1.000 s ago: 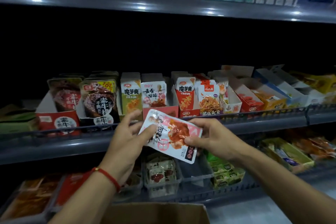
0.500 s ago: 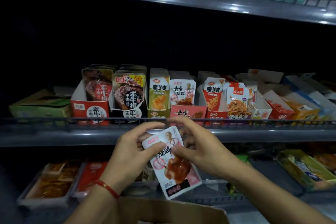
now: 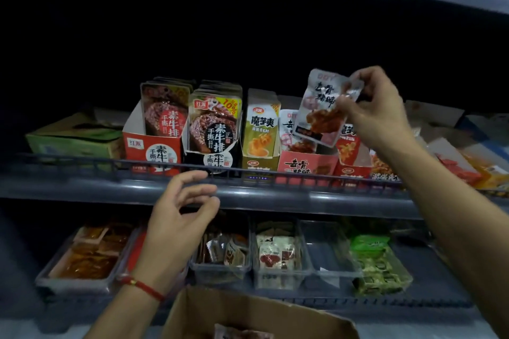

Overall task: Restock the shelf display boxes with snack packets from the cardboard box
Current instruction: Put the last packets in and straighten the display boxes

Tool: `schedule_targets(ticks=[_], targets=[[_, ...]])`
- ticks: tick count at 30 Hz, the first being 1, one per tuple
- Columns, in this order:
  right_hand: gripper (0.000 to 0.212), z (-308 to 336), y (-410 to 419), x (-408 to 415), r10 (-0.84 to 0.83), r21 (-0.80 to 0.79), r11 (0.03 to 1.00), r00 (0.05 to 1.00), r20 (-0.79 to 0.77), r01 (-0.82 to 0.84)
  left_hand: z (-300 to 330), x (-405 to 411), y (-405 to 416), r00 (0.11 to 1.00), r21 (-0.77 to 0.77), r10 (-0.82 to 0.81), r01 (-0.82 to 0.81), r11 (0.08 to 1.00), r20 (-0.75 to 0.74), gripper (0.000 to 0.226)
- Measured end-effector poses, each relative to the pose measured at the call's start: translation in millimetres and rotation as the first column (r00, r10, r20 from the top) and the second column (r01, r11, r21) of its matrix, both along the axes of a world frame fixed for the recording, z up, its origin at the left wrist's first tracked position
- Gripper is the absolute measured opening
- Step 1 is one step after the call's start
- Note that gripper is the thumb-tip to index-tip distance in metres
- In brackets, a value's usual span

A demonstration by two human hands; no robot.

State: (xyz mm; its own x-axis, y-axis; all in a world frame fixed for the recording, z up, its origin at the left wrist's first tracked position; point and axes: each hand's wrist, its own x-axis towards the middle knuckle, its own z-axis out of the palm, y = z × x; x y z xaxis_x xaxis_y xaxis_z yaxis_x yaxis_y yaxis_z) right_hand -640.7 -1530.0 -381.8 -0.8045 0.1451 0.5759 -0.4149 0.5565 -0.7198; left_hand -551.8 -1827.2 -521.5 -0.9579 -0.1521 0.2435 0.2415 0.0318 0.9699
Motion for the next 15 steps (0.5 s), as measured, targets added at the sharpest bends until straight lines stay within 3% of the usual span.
schedule_targets(ticks=[2,4,7,9,11,15], targets=[[0.021,-13.0,-6.0,-9.7,0.045,-0.021,0.999,0.995,0.088,-0.044,-1.1,-1.6,2.4,1.0,-0.001,0.012,-0.012,1.0,0.014,0.034],[0.018,-28.9,-12.1,-17.2,0.002,0.092,0.996,0.991,0.133,-0.015,-2.1,-2.3,3.7,1.0,-0.005,0.017,-0.017,1.0,0.024,0.033],[0.017,-49.6,-18.7,-27.0,-0.197,0.384,0.908,0.98,0.033,0.17,-3.6,-3.2,4.9,0.999,-0.026,0.039,-0.039,0.999,0.026,0.032],[0.024,-55.9,-20.6,-32.4,-0.306,0.489,0.815,0.947,-0.092,0.311,-4.5,-3.7,4.7,0.998,-0.058,0.059,-0.058,0.997,0.015,0.032],[0.028,-57.6,-19.8,-36.9,-0.329,0.498,0.79,0.932,-0.15,0.358,-6.5,-5.1,3.5,0.997,-0.071,0.073,-0.072,0.995,0.016,0.033],[0.024,-56.5,-16.1,-41.7,-0.3,0.397,0.86,0.947,-0.111,0.319,-9.0,-6.5,1.9,0.996,-0.07,0.08,-0.077,0.995,0.036,0.033]])
